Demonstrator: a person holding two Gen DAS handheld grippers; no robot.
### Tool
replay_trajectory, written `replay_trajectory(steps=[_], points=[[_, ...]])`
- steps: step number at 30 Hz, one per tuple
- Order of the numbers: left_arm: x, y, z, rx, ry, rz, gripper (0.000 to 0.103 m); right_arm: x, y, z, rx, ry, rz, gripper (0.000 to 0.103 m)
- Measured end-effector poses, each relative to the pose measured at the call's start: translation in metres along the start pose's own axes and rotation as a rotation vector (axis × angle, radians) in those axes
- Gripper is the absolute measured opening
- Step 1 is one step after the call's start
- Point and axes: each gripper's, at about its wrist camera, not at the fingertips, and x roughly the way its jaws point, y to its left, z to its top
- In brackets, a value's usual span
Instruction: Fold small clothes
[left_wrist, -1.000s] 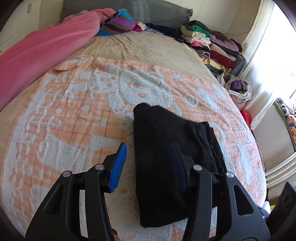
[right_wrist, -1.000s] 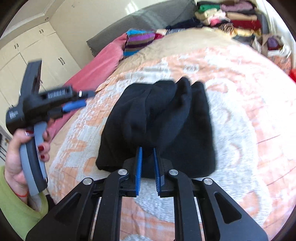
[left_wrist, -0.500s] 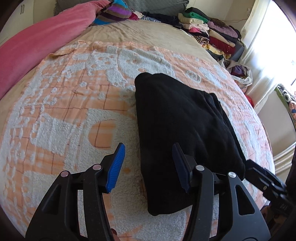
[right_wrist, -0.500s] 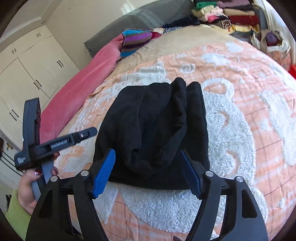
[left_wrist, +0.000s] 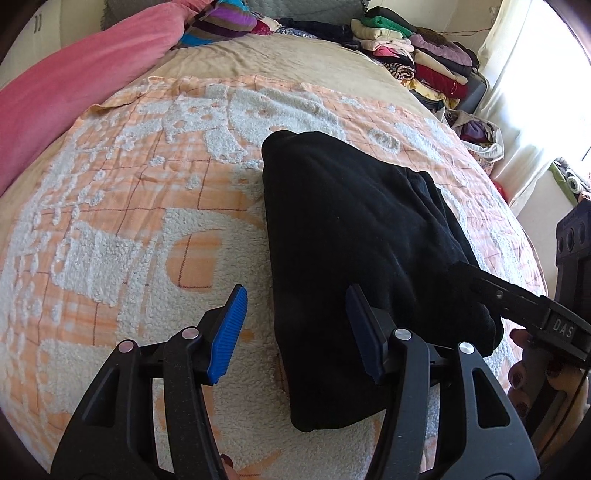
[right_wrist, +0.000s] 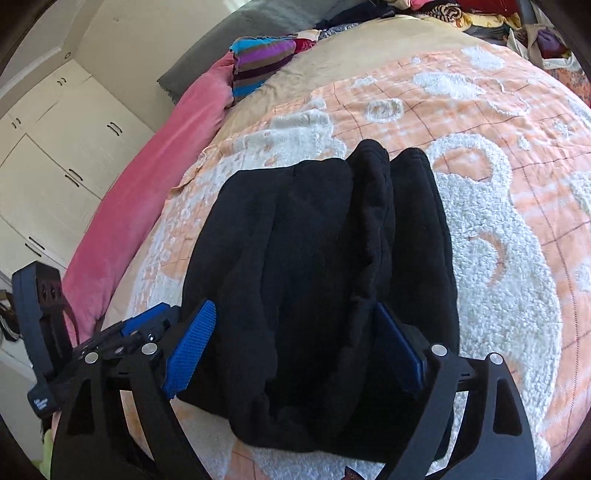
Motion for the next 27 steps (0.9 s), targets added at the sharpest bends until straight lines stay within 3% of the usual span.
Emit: replay_trajectory(steps=[1,3,5,6,9,11,12,15,21,24,27], points=[[0.000,0.000,0.000,0.003,0.000,0.001,0.048,0.000,0.001,-0.002,-0.013,-0.005,-0.008,0.078],[0.001,0.001,0.000,0.003,0.002,-0.001,0.049,-0.003,0.000,-0.007,-0.028,-0.011,-0.040,0.075],[0.001,0.001,0.000,0.004,0.001,0.003,0.051,-0.002,-0.005,-0.008,-0.015,-0.009,-0.052,0.078],[0.001,0.000,0.000,0.008,0.000,0.005,0.051,-0.001,-0.009,-0.008,0.008,-0.008,-0.050,0.084],[0.001,-0.002,0.000,0.020,-0.004,0.019,0.051,0.004,-0.012,-0.010,0.027,0.004,-0.022,0.083],[0.000,-0.003,0.000,0.022,-0.003,0.020,0.051,0.006,-0.009,-0.010,-0.001,0.019,0.023,0.057],[0.000,-0.003,0.000,0.022,-0.002,0.019,0.051,0.008,-0.007,-0.010,-0.017,0.023,0.043,0.036],[-0.001,-0.004,0.000,0.026,-0.004,0.025,0.051,0.002,0.000,-0.009,-0.061,0.001,0.056,0.023],[-0.015,-0.010,0.004,0.026,-0.015,-0.003,0.052,-0.033,0.025,-0.003,-0.194,-0.103,0.060,0.019],[-0.023,-0.018,0.005,0.037,-0.019,-0.034,0.054,-0.052,0.034,-0.003,-0.277,-0.139,0.001,0.019],[-0.021,-0.028,0.004,0.062,-0.010,-0.036,0.054,-0.057,0.020,-0.003,-0.275,-0.106,-0.098,0.019]])
